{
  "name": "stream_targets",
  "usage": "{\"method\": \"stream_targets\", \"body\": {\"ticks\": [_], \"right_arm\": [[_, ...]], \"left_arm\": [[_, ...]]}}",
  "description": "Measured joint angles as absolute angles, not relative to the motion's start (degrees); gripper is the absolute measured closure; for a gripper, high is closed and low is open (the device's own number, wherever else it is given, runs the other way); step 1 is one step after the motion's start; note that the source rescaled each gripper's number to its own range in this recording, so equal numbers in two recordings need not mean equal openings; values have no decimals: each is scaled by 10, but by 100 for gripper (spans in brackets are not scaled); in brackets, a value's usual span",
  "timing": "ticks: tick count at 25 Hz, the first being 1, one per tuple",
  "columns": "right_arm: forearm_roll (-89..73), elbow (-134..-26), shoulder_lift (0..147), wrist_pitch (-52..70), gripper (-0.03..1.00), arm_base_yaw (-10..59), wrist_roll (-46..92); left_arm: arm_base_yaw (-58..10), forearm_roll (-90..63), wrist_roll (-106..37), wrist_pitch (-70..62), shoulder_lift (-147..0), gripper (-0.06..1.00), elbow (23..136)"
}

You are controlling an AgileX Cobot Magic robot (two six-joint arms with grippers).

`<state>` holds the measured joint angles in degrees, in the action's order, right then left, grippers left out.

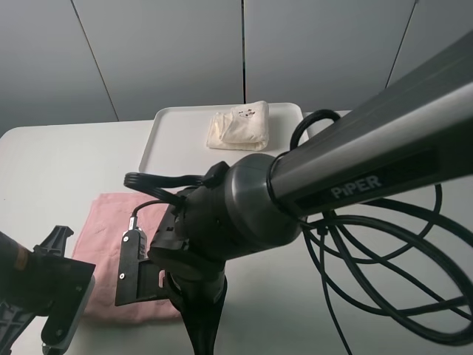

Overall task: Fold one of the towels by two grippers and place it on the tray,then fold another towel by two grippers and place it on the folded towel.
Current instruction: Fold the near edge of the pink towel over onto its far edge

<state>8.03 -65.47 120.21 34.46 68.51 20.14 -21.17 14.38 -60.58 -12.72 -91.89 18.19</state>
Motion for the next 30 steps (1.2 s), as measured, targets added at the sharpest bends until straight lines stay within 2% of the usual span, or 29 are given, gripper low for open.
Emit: {"method": "stream_targets", "body": {"ticks": [2, 8, 21, 30], "right_arm": [[74, -655, 1202, 345, 96, 685, 201], [67, -655, 1200, 346, 96, 685, 189], [51, -646, 1132, 400, 97, 657, 101], [52, -646, 1071, 449, 97, 657, 62]], "left_arm": [[-212, 144, -604, -127, -919, 92, 182], [-212, 124, -604, -136, -911, 92, 182], [-212, -37, -599, -169, -835, 93, 181], [-212, -81, -460, -164, -785, 93, 180]]}}
